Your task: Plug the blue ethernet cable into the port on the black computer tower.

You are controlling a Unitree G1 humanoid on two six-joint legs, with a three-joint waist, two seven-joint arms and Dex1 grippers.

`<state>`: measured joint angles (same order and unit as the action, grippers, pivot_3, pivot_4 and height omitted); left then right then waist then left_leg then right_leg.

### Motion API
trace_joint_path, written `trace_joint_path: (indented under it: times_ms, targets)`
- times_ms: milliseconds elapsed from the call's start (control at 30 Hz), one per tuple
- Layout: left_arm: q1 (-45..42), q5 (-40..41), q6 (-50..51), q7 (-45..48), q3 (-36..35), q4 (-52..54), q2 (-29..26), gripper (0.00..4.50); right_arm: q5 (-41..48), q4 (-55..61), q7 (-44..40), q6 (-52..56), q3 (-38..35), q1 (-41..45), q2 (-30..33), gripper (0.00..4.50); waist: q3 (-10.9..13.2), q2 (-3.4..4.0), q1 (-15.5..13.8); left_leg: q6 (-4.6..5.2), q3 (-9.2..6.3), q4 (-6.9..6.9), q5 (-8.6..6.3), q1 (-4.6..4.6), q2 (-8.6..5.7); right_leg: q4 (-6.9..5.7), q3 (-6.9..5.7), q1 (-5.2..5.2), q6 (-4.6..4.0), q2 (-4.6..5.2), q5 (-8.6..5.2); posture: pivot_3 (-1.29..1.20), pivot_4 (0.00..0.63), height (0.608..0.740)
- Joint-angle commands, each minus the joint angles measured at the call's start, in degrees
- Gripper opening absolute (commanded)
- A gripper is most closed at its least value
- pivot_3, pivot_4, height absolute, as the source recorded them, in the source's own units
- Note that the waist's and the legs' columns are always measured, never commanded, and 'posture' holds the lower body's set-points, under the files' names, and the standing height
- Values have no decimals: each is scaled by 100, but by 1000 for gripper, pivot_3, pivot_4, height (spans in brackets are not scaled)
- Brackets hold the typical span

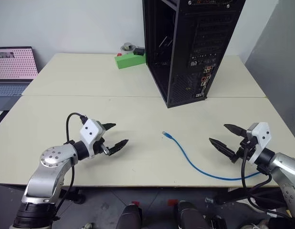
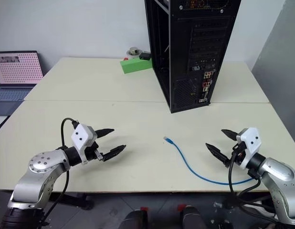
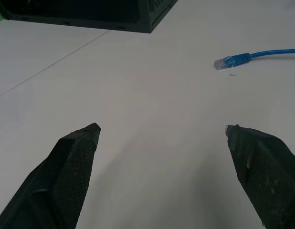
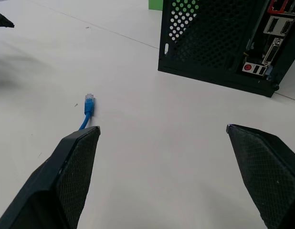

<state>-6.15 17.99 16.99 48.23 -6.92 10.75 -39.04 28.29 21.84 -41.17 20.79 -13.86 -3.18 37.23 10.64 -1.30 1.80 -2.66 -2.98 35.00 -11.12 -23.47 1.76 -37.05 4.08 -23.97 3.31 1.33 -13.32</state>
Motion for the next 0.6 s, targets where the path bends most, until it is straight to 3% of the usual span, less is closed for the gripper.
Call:
trace_joint_path:
  times_ms: [33,367,600]
  targets:
    - [-4,82,-80,54,-94,225,-81,4492,73,250,11,42,-112,5,52,4500,0,0,0,0,0,0,0,0,0,0,0,0,0,0,0,0,150,740]
    - [188,4,-59,43,30,515,-56,4492,43,399,44,176,11,-75,20,4500,0,0,0,0,0,0,0,0,0,0,0,0,0,0,0,0,150,740]
    - [371,-25,-63,189,229,741,-91,4492,-35,621,264,414,499,80,-161,4500,0,0,-1,0,0,0,0,0,0,0,0,0,-1,0,-1,0,150,740]
